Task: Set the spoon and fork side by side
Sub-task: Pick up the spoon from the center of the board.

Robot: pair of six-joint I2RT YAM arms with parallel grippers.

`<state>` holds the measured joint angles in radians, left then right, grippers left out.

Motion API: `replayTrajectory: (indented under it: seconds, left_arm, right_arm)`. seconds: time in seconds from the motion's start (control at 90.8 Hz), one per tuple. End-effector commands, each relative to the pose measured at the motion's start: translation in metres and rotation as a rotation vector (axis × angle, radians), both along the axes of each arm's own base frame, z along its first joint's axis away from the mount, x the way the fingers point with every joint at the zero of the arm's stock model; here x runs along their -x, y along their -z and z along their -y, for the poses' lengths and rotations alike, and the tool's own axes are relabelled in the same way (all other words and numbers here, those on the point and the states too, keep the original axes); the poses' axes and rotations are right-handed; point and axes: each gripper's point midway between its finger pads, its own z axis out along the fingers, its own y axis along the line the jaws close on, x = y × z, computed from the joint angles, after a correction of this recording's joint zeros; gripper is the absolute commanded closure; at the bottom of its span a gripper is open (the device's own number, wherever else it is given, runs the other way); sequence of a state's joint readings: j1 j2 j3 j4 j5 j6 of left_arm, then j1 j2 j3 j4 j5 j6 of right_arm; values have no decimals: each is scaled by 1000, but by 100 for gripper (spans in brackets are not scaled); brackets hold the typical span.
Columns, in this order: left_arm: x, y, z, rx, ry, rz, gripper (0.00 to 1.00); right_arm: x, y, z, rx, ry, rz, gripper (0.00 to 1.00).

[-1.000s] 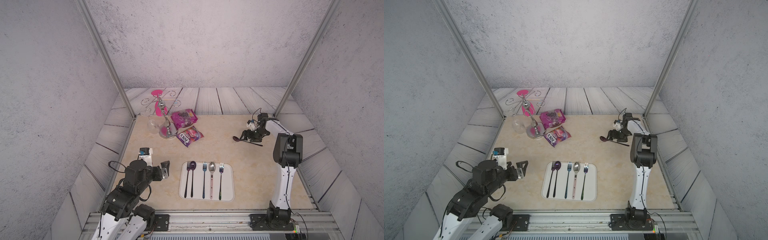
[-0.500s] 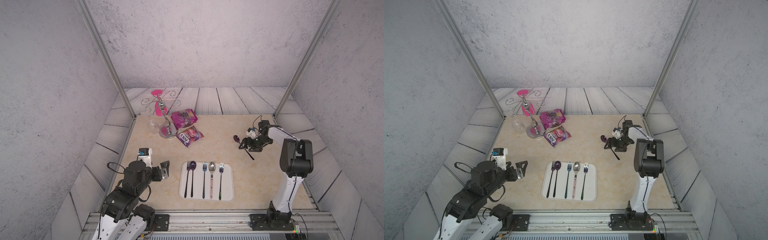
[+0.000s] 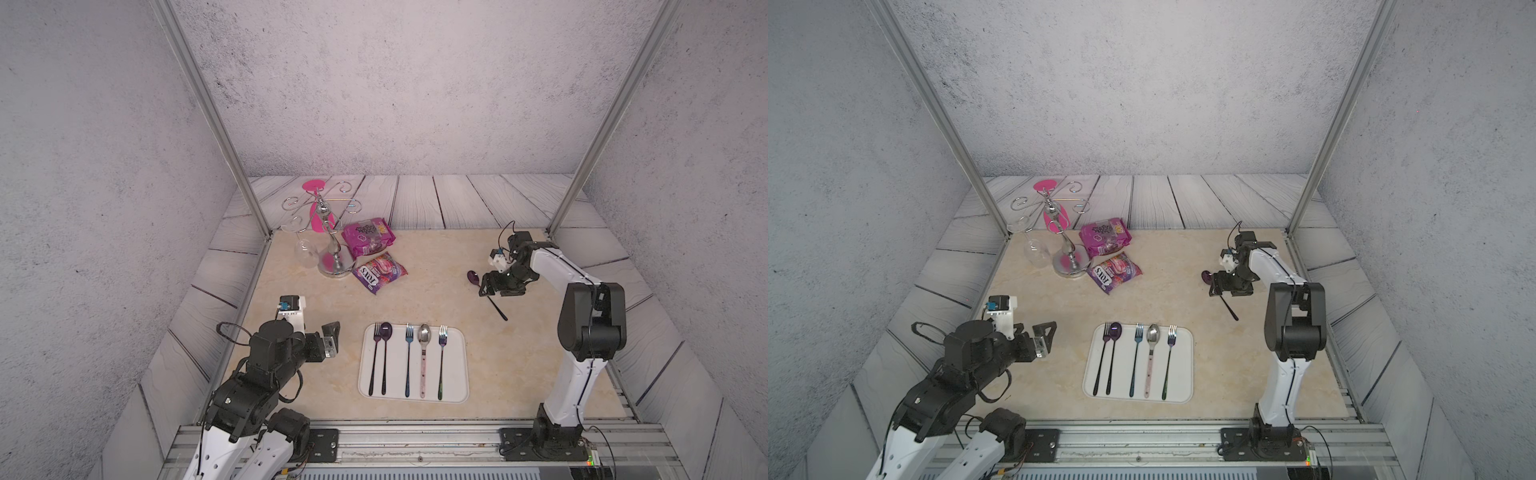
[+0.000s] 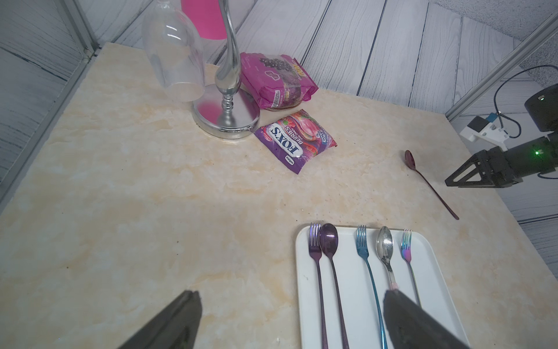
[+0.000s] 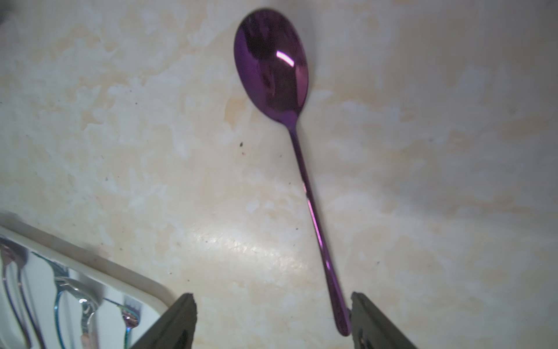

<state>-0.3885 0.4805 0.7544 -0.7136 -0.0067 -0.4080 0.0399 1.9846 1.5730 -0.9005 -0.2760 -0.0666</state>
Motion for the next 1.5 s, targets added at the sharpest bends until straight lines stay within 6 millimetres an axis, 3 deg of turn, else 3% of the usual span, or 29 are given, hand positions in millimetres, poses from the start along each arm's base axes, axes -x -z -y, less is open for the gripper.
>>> replayTrajectory:
  seconds: [0.0, 0.363, 0.573, 0.87, 1.002, 1.233, 1.332, 1.486]
  left_arm:
    - [-3, 1, 1, -6, 2, -3, 0]
    - [-6, 1, 2, -11, 5, -8, 0]
    - [-4, 0, 0, -12, -4, 2, 0]
    - [-3, 0, -2, -15, -9, 4, 0]
    - [-2, -1, -3, -13, -10, 7, 0]
    - [0, -2, -3, -4, -12, 15, 0]
    - [2, -3, -3, 1, -10, 20, 0]
    - [3, -5, -3, 9, -7, 29, 0]
  right_arm:
    - [6, 25, 10, 59, -70, -86, 27]
    - [-17, 38, 4, 152, -176, -37, 40]
    - [-20, 61, 9, 253, -221, -106, 55]
    - [-17, 71, 3, 277, -239, -128, 83]
    - [-21, 61, 5, 287, -189, -98, 100]
    - [-18, 23, -5, 203, -11, -19, 100]
    - [-3, 5, -5, 174, 130, 1, 100]
    - [38, -8, -11, 107, 299, -19, 100]
